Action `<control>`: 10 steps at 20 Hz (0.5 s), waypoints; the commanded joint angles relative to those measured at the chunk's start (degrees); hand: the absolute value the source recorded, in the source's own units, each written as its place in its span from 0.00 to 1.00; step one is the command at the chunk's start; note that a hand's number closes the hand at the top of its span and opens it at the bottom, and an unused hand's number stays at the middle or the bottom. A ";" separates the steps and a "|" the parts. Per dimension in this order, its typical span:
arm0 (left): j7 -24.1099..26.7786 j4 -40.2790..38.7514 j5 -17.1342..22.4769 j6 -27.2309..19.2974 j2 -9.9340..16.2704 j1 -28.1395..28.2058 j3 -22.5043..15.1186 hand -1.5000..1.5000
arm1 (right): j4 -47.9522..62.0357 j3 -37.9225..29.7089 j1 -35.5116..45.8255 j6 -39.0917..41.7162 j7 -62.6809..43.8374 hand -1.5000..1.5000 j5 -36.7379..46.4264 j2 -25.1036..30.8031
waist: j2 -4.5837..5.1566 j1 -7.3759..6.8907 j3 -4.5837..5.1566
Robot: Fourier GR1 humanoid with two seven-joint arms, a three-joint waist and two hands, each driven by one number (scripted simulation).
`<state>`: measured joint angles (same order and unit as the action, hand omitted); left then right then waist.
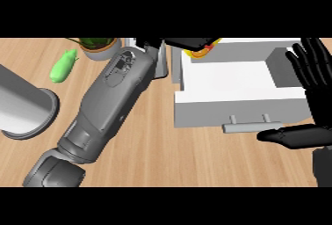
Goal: Pick up the cup, place it into the drawer and close the drawer
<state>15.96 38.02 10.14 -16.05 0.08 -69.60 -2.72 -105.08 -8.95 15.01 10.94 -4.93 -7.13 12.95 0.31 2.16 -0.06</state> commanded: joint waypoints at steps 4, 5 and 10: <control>-2.19 -13.53 4.77 -6.54 -0.08 -7.42 -7.37 1.00 | 2.22 0.88 3.38 0.38 1.52 0.00 0.25 -0.37 | 0.80 2.77 -0.04; -3.23 -15.88 4.06 -6.89 -0.08 -8.56 -6.64 1.00 | 1.41 1.14 1.98 1.97 1.31 0.00 -0.57 0.27 | 1.00 3.39 -0.06; -4.32 -19.81 5.86 -1.68 -0.08 -7.07 -12.63 1.00 | 2.19 1.75 2.97 2.14 2.31 0.00 -0.52 -0.32 | 1.74 5.93 -0.12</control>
<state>12.98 21.90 14.90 -19.33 0.01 -76.26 -11.58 -103.93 -7.75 18.26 12.03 -4.59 -8.02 12.64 1.54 6.44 -0.12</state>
